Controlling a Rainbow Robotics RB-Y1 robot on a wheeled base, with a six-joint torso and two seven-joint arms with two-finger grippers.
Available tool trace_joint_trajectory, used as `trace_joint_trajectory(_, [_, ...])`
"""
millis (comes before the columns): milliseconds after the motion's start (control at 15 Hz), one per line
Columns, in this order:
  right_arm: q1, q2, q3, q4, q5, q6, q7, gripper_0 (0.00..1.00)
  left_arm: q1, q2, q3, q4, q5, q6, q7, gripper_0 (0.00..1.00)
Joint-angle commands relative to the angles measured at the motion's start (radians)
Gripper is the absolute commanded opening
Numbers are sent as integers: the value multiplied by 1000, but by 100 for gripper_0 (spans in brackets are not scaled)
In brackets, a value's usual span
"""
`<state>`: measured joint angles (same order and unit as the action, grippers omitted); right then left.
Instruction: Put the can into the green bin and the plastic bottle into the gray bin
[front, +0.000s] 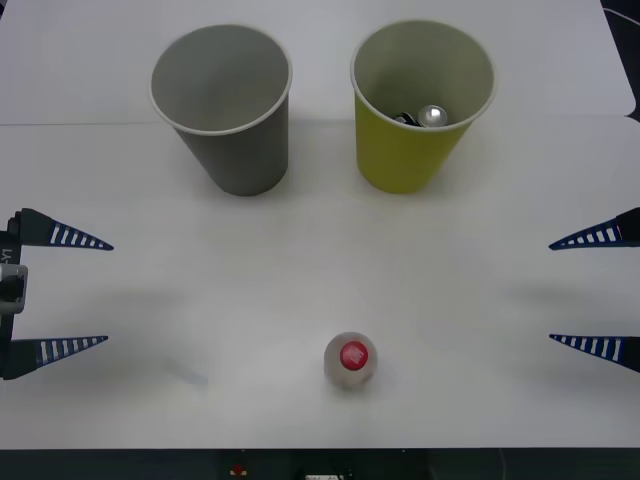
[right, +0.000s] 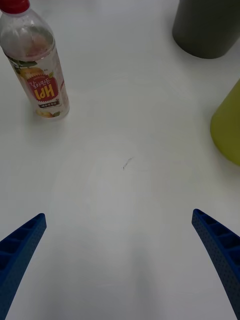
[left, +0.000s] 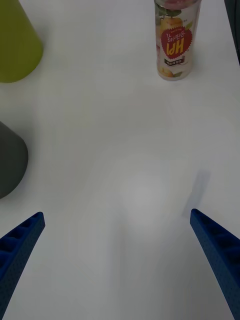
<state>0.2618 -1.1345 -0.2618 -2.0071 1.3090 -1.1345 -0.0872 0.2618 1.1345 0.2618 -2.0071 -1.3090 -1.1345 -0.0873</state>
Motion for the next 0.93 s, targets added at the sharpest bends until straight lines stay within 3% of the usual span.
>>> trace_joint_trajectory(67, [4,5,16,8,3,5,4,100,0,0,0,0,0,0,0,100])
trace_joint_trajectory(333, [2,2,33,14,-11,22,20,100,0,0,0,0,0,0,0,100])
trace_joint_trajectory(533, [-9,33,95,79,-97,22,44,100,0,0,0,0,0,0,0,100])
trace_joint_trajectory(933, [-7,194,92,133,-102,-39,115,100,0,0,0,0,0,0,0,100])
